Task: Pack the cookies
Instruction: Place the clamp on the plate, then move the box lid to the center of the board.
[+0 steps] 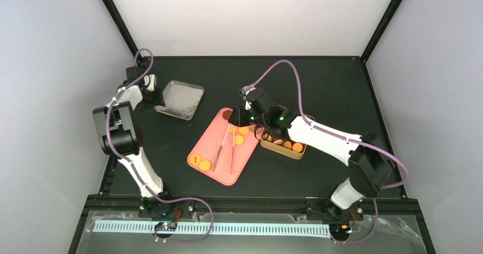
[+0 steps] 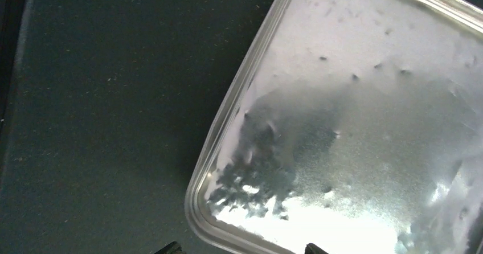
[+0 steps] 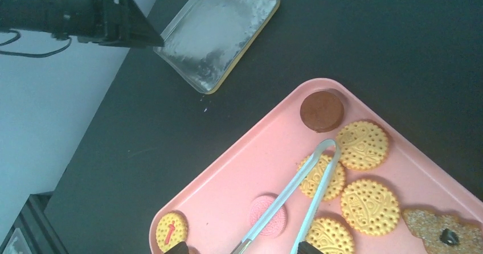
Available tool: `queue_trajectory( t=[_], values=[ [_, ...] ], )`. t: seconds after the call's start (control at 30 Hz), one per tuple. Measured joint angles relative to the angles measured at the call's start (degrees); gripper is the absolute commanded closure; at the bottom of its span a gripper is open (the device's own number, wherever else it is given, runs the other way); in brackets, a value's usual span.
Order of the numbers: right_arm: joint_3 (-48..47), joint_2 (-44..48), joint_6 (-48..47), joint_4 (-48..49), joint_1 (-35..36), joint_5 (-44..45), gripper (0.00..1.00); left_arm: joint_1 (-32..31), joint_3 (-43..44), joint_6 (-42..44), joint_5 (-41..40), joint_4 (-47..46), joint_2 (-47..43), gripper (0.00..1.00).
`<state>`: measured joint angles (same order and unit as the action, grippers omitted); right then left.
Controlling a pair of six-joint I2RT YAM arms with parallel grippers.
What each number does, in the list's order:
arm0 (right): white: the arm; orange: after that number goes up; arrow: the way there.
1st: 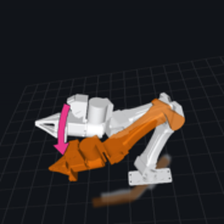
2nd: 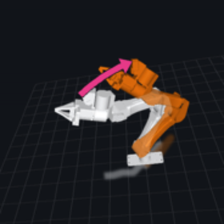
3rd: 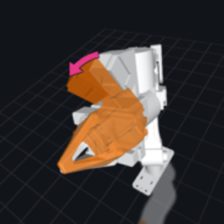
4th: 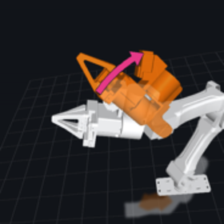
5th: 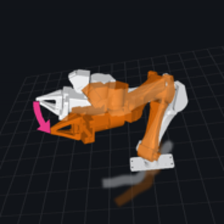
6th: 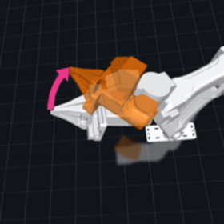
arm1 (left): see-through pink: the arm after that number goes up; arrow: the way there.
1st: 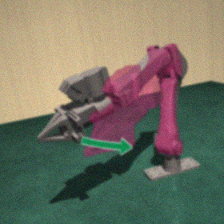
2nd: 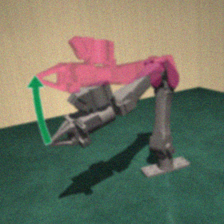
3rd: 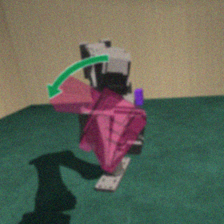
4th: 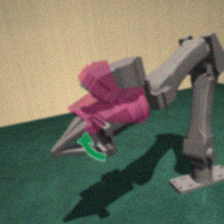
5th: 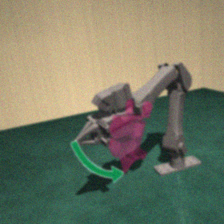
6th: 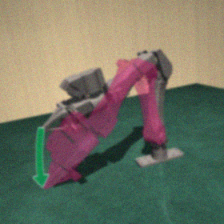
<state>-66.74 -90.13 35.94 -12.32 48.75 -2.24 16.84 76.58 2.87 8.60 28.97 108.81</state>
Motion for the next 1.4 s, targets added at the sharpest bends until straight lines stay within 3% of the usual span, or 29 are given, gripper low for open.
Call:
queue_trajectory(
  t=[0.33,0.53,0.87,1.4],
  values=[
    [0.90,0.13,-1.11,0.68,1.16,0.61,0.53,-5.03,-1.38,-0.09,-3.04,-2.14,1.16,0.44],
    [0.90,0.13,-1.20,0.81,1.16,0.61,0.54,-6.82,0.33,0.33,-5.42,-0.61,4.90,0.57],
    [0.90,1.81,-1.62,0.85,1.16,0.63,0.56,-8.57,1.49,4.09,-8.85,1.79,5.18,0.57],
    [1.55,3.85,-2.64,0.72,1.16,1.22,0.58,-8.57,-12.37,6.88,-7.85,2.71,-5.18,0.55]
  ],
)
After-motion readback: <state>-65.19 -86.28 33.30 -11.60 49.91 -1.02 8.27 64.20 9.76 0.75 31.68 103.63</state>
